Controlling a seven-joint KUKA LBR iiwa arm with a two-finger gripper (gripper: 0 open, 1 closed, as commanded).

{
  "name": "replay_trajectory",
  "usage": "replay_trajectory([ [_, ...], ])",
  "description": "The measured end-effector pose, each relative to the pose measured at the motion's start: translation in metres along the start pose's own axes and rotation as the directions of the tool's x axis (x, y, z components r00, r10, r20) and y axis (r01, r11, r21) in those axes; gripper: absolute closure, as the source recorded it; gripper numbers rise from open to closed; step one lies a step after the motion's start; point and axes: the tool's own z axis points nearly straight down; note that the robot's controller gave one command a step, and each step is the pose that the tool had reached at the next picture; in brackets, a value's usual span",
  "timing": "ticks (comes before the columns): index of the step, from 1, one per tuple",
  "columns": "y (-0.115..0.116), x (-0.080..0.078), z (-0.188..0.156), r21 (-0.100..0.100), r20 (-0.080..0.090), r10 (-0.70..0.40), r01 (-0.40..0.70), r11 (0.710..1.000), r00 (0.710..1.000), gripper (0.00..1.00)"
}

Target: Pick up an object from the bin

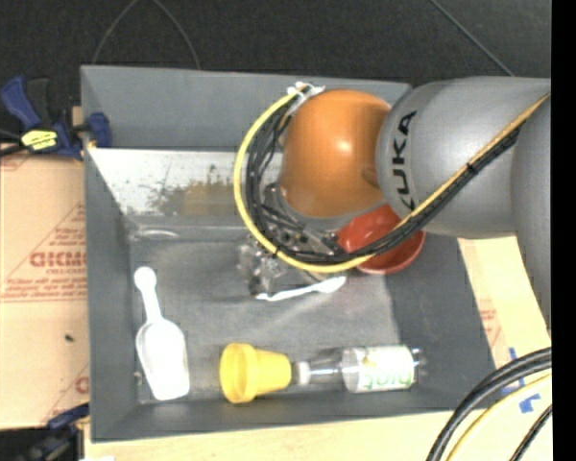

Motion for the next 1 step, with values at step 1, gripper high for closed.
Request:
replay_trajectory([
  [1,0.1169,0.0416,-0.1011,-0.024,-0.006,-0.304,0.304,0.953,0.953,1.00],
])
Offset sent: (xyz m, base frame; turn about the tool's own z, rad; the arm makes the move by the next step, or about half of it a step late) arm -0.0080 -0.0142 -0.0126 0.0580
